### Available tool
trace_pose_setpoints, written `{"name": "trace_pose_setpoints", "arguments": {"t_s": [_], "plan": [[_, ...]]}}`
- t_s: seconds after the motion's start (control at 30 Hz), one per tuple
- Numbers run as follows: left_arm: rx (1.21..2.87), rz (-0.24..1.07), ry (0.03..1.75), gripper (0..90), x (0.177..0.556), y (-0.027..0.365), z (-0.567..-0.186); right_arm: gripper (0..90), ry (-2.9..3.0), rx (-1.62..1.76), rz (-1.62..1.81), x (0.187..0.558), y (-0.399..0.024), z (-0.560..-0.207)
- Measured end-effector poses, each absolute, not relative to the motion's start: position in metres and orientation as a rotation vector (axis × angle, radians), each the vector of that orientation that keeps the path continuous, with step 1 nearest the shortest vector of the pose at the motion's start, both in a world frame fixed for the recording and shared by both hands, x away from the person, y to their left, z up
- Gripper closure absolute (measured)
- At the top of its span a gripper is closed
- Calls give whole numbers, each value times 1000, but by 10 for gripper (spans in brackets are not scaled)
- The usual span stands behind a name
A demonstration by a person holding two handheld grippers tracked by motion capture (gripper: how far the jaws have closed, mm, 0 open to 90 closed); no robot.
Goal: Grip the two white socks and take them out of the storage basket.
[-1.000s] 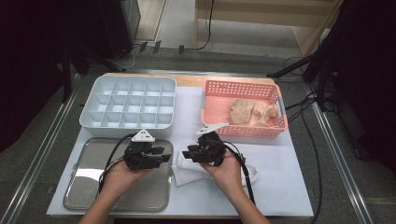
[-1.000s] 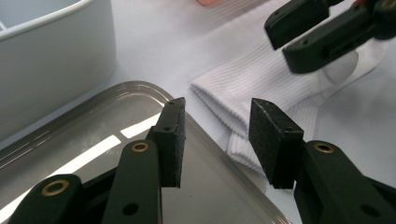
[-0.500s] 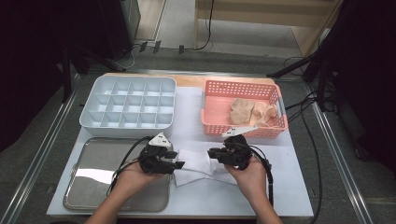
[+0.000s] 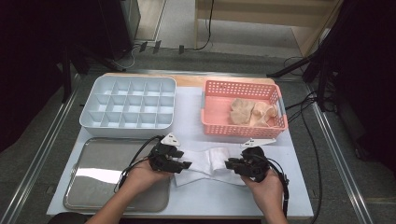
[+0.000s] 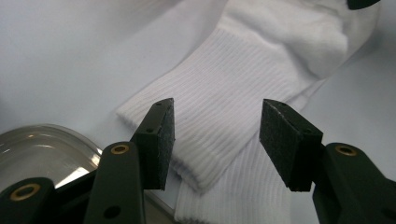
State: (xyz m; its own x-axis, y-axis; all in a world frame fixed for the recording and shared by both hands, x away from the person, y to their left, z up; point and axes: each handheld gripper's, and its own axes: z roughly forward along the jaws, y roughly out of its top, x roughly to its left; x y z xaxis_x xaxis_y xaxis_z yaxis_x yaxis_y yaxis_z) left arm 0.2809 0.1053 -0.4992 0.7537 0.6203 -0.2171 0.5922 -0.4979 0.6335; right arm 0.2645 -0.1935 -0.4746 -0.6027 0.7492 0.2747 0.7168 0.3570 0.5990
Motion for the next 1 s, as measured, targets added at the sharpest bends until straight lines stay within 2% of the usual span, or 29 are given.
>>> {"name": "trace_pose_setpoints", "arguments": {"t_s": [0.2, 0.23, 0.37, 0.47, 1.0], "plan": [[2257, 44, 918, 466, 284, 104, -505, 645, 2524, 1391, 1034, 261, -206, -484], [2264, 49, 917, 467, 284, 104, -506, 655, 2525, 1399, 1028, 261, -205, -485], [2264, 47, 921, 473, 284, 104, -507, 820, 2554, 1384, 1063, 257, -200, -481], [2263, 47, 922, 477, 284, 103, -507, 884, 2604, 1351, 1054, 253, -191, -481], [2238, 30, 934, 488, 287, 106, -507, 888, 2703, 1259, 1014, 263, -151, -499]]}}
